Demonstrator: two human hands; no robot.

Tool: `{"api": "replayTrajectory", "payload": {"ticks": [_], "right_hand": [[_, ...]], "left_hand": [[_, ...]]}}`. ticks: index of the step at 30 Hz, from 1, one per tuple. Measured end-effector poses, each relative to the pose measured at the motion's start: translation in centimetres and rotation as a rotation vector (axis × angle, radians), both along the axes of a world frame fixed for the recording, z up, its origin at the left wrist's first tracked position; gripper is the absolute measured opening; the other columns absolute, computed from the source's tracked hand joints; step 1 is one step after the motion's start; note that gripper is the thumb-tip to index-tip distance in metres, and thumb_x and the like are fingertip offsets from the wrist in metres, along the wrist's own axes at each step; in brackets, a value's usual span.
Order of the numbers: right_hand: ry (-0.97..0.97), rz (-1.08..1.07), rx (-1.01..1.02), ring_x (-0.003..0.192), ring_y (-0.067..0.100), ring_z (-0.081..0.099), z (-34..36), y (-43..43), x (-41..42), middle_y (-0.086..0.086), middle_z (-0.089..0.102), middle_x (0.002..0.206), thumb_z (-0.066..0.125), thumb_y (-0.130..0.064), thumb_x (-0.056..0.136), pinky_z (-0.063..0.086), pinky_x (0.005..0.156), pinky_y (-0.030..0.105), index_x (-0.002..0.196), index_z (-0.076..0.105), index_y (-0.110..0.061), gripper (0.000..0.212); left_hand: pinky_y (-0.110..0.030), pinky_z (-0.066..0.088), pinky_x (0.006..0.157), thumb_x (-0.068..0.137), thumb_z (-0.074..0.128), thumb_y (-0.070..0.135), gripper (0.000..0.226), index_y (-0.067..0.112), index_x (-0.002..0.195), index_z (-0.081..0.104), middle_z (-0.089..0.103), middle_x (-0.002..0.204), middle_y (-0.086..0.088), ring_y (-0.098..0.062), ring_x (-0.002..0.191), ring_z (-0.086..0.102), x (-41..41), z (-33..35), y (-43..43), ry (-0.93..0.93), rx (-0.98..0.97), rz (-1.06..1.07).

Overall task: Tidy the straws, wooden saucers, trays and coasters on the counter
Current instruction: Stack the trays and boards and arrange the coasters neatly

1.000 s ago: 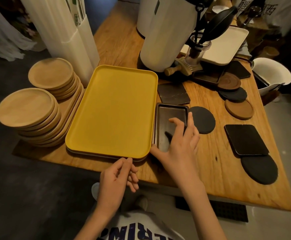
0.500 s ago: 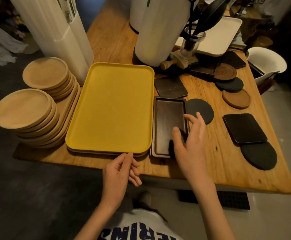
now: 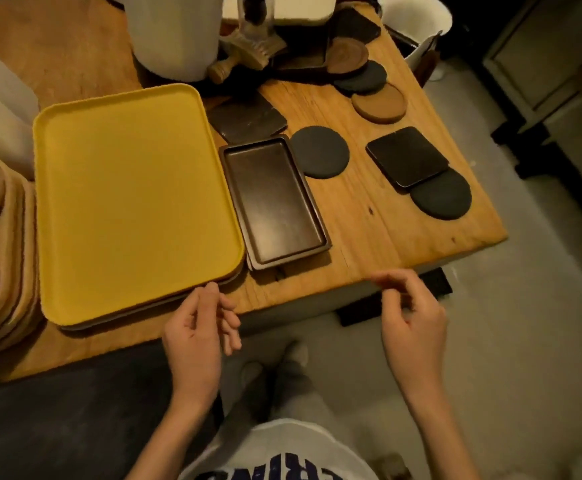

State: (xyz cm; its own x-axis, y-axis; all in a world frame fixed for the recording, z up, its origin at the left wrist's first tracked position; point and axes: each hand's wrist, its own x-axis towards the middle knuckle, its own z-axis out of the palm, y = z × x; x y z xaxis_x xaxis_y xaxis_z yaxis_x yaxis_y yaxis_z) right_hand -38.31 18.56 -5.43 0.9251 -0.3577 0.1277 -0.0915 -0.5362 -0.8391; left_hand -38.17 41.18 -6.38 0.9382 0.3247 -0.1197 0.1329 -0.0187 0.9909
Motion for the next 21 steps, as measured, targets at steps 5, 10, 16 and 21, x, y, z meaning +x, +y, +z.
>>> {"api": "replayTrajectory", "payload": {"ticks": [5,10,16,21], "right_hand": [[0.068,-0.171,0.082,0.06,0.011,0.057,-2.2,-3.4,-5.0,-0.013,0.066,0.075,0.048,0.011,0.087,0.037,0.052,0.017,0.073,0.063,-0.027,0.044],[0.124,-0.329,0.144,0.057,0.008,0.055,-3.6,-7.5,-9.2,-0.005,0.061,0.067,0.045,0.011,0.087,0.036,0.051,0.014,0.066,0.057,-0.026,0.044],[0.177,-0.51,0.213,0.051,0.006,0.047,-5.6,-16.6,-11.0,-0.008,0.058,0.063,0.044,0.011,0.089,0.033,0.049,0.018,0.065,0.055,-0.023,0.043],[0.208,-0.465,0.208,0.057,0.005,0.053,-6.4,-27.7,-8.5,-0.006,0.058,0.061,0.045,0.014,0.088,0.036,0.053,0.014,0.066,0.056,-0.021,0.043]], "left_hand": [[-0.019,0.041,0.044,0.098,0.044,0.037,0.035,0.025,0.072,0.063,0.058,0.057,0.001,-0.012,0.047,0.05,-0.3,1.3,-1.1,-0.029,0.084,-0.162],[-0.018,0.043,0.047,0.096,0.043,0.034,0.033,0.024,0.072,0.064,0.058,0.06,-0.003,-0.014,0.05,0.053,0.7,2.5,-6.4,-0.05,0.094,-0.385],[-0.021,0.043,0.048,0.1,0.041,0.02,0.029,0.014,0.079,0.06,0.057,0.064,-0.007,-0.017,0.051,0.053,4.8,3.0,-17.5,-0.199,0.172,-0.63],[-0.02,0.042,0.048,0.102,0.043,0.017,0.032,0.01,0.077,0.061,0.056,0.057,0.001,-0.014,0.049,0.055,9.0,2.6,-28.2,-0.335,0.334,-0.632]]}}
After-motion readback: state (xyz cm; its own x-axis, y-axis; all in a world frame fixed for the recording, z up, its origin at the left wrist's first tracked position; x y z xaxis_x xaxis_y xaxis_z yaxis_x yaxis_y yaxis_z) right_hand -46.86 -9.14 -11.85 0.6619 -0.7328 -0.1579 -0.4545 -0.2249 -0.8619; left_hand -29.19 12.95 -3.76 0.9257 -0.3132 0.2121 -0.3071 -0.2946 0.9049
